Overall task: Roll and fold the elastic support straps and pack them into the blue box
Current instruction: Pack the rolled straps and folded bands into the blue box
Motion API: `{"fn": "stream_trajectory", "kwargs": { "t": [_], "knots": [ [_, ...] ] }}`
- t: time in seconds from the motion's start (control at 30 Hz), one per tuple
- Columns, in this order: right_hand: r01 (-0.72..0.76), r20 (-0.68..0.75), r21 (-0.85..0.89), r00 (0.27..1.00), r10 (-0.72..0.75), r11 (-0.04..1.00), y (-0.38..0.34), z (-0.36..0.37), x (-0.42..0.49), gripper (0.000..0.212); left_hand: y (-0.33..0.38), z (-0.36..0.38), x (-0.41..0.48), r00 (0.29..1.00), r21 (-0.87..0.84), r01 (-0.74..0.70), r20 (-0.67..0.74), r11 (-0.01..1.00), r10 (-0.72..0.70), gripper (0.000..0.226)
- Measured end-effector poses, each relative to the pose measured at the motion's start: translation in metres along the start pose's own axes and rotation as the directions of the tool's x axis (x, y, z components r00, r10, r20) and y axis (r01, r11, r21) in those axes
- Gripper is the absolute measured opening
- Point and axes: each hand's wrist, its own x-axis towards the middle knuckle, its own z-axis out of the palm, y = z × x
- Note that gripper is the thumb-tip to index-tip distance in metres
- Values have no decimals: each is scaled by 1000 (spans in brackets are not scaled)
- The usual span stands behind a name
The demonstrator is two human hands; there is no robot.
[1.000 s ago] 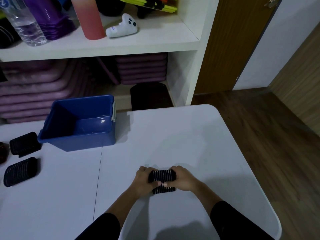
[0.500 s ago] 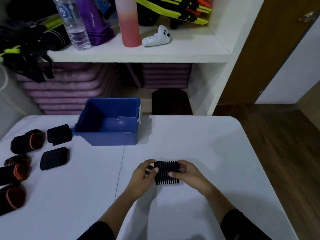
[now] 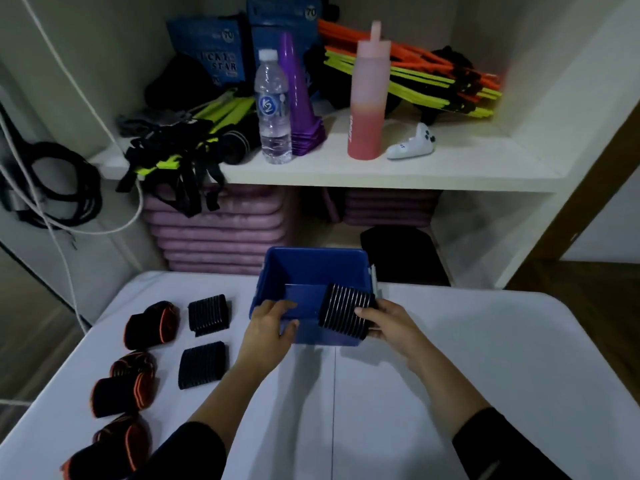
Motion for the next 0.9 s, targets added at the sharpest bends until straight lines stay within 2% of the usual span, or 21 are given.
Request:
{"fn": "stream_trajectory", "kwargs": {
  "t": [0.13,0.23,0.37,0.5,0.6,0.9],
  "knots": [
    [-21,-44,38,999,23,999,-14,40,36,23,-31,-24,34,998,147,11,-64,989,-2,38],
    [-47,-72,8,996,48,999,-13,62,64,20,-54,-30,58,999,191,36,-19,981,-33,45],
    [-117,-90,-102,990,108,988,-5,81,97,18,-76,-28,85,993,155,56,90,986,-70,51],
    [-197,-101,-196,978,180,961,5,91,123,41,-93,-20,101,981,82,-6,196,997,-10,53],
    [-254,-107,-246,966,234,935,14,96,138,48,-100,-17,105,975,2,-35,219,999,34,53],
    [-325,-30,-471,935,354,820,36,107,148,33,-111,-18,87,969,-99,-56,234,994,77,56]
  ]
}}
